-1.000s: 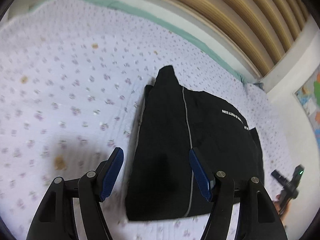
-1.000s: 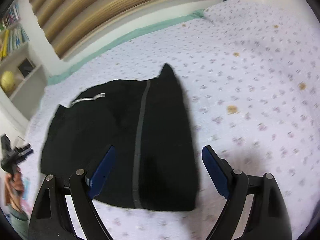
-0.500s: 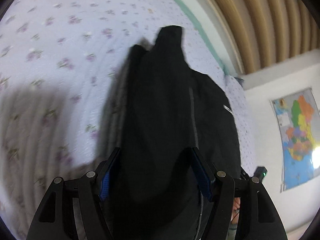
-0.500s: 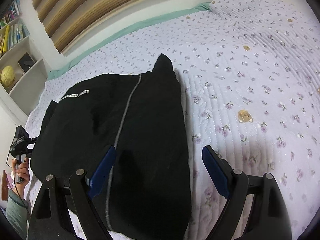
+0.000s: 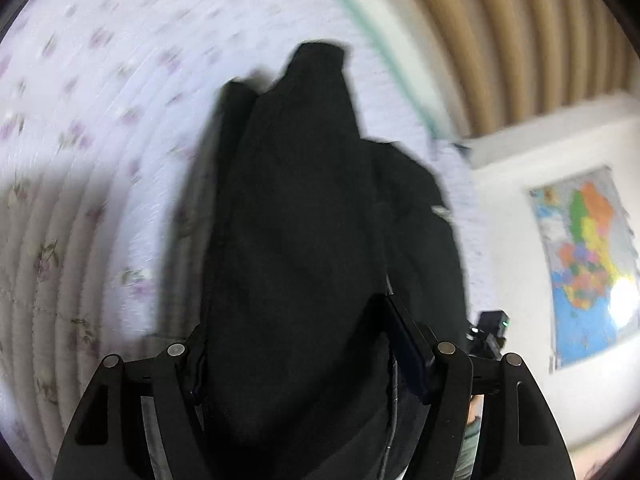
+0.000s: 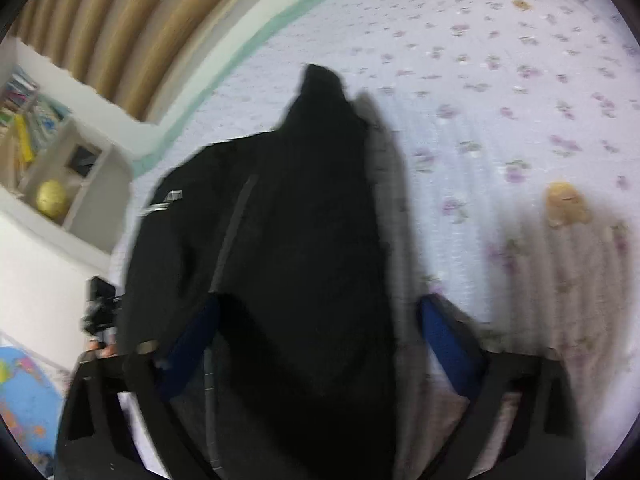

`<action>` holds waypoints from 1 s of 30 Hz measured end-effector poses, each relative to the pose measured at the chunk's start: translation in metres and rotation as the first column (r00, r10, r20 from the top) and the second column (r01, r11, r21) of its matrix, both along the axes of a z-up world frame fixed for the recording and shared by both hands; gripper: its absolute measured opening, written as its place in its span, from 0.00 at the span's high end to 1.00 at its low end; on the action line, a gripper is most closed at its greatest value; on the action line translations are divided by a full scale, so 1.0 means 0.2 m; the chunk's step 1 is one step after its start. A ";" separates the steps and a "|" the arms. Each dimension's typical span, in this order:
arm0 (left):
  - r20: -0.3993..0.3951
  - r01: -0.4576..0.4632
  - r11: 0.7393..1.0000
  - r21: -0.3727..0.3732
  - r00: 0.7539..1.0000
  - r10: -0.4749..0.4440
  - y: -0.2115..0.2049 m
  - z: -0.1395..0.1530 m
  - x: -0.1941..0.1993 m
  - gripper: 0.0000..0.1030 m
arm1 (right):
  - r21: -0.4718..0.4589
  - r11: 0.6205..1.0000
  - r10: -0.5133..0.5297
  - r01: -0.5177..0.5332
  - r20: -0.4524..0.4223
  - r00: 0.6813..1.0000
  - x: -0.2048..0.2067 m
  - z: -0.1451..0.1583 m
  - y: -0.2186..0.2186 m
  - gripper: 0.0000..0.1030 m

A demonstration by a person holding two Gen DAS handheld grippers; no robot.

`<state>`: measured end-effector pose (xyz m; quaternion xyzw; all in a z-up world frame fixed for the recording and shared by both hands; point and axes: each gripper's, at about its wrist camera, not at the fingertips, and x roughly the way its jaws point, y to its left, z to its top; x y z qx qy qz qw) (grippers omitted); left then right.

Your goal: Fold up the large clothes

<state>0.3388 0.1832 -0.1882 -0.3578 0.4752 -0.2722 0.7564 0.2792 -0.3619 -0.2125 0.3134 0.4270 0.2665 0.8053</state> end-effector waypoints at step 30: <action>-0.046 0.114 0.993 -0.041 0.992 -0.116 -0.06 -0.07 0.14 0.08 | -0.078 0.968 0.239 -0.238 0.013 0.971 0.15 -0.01 0.27 0.02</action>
